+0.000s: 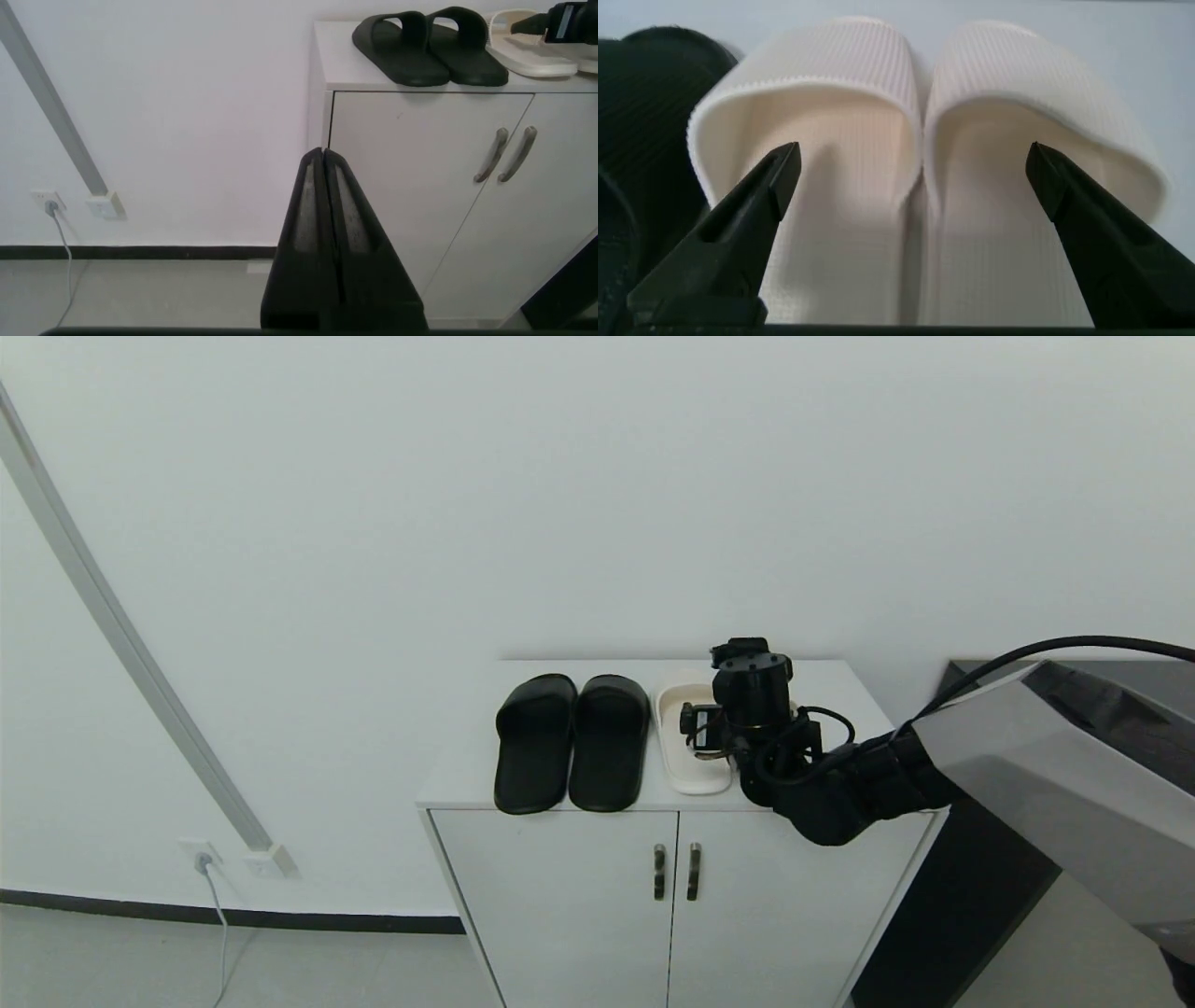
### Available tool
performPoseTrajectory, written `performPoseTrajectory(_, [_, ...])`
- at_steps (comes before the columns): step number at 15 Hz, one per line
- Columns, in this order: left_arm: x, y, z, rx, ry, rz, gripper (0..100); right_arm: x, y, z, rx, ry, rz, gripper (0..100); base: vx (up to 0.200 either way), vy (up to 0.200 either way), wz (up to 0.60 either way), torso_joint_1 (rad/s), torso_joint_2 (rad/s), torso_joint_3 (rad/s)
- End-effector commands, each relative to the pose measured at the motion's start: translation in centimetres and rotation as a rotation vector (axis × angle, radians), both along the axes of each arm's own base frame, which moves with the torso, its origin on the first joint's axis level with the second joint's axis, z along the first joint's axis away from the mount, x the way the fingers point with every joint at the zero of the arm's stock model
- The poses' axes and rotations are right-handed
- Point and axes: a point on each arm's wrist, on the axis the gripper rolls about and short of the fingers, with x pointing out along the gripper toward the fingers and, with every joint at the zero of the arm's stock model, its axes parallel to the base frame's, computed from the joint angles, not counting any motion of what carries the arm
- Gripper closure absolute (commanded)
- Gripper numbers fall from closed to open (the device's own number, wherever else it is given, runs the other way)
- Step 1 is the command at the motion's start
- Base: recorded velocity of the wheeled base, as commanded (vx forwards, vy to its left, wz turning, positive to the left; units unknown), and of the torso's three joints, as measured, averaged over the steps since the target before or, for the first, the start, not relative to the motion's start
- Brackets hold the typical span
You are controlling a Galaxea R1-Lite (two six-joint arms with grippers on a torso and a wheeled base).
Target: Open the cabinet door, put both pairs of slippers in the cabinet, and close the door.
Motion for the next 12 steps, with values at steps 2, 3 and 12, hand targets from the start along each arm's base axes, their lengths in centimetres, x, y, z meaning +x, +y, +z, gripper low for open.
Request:
performPoseTrajectory(2, [0.0,0.0,0.0,-0.001,0.001,0.000,100,1.1,0.1,-0.4,0.004,-0.009,-0.011,0,0.000,0.000,0.00,0.000,0.00,0.000])
performPoseTrajectory(3, [0.0,0.0,0.0,-0.001,0.001,0.000,100,1.3,0.1,-0.4,0.001,-0.006,-0.014,0,0.000,0.000,0.00,0.000,0.00,0.000])
performPoseTrajectory(12, [0.0,0.0,0.0,-0.004,0.001,0.000,100,1.7,-0.2,0.6,0.010,-0.017,-0.014,100,0.000,0.000,0.00,0.000,0.00,0.000])
